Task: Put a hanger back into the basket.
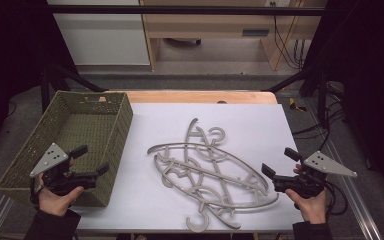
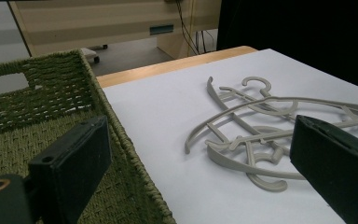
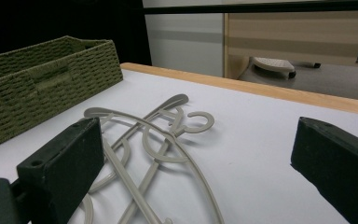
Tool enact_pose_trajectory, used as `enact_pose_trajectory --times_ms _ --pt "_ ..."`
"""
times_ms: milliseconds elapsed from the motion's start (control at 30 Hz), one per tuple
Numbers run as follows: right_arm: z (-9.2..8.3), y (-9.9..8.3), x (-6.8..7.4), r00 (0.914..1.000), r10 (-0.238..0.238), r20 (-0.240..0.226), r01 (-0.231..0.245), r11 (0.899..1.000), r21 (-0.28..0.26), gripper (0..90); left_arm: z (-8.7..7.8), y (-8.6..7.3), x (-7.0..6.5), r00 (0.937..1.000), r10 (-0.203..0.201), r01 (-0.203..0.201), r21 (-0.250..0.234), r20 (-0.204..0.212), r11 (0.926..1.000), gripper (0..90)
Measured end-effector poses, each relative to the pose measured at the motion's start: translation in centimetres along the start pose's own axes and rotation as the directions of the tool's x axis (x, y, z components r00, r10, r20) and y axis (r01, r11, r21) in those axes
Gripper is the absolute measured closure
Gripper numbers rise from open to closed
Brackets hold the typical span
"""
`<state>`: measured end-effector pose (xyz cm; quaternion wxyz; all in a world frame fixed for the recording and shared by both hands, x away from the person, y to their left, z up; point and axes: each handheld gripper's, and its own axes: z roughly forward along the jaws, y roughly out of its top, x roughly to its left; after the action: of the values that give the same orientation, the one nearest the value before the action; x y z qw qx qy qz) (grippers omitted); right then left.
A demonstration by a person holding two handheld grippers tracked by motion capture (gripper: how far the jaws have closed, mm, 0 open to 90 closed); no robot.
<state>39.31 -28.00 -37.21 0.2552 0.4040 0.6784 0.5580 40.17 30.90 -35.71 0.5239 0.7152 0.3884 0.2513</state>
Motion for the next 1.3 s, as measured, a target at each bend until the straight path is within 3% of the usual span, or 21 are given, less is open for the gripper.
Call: enact_pose_trajectory --times_ms 233,400,567,733,967,1167,1300 --pt "0.1 0.3 0.5 0.9997 -0.024 -0.006 0.024 0.999 0.039 3.9 0.0 -0.1 0.0 1.0000 0.004 -0.004 0.004 0.001 1.0000 4.9" --pt "0.8 0.5 1.5 0.9985 -0.040 -0.038 0.043 0.996 0.081 4.7 0.0 0.0 -0.1 1.0000 0.003 -0.003 0.003 0.003 1.0000 4.9" --pt "1.7 0.6 2.9 0.9926 -0.083 -0.088 0.096 0.985 0.146 5.8 0.0 0.0 -0.2 0.9999 0.013 -0.013 0.006 0.009 0.9999 4.9" --pt "2.6 0.6 4.5 0.9845 -0.095 -0.147 0.123 0.974 0.191 7.7 0.0 0.0 -0.3 0.9998 0.016 -0.016 0.005 0.011 0.9999 4.9" --pt "4.4 -0.1 6.7 0.9655 -0.145 -0.216 0.202 0.941 0.272 10.2 -0.1 0.1 -0.3 0.9998 0.015 -0.016 0.002 0.013 0.9999 4.9" --pt "5.7 -1.0 8.1 0.9393 -0.180 -0.292 0.279 0.897 0.342 18.7 0.1 0.1 -0.4 0.9996 0.020 -0.021 0.008 0.018 0.9998 4.9" --pt "6.7 -1.7 8.9 0.9245 -0.182 -0.335 0.314 0.861 0.400 23.9 0.2 0.1 -0.7 0.9994 0.028 -0.028 0.013 0.023 0.9995 4.9"
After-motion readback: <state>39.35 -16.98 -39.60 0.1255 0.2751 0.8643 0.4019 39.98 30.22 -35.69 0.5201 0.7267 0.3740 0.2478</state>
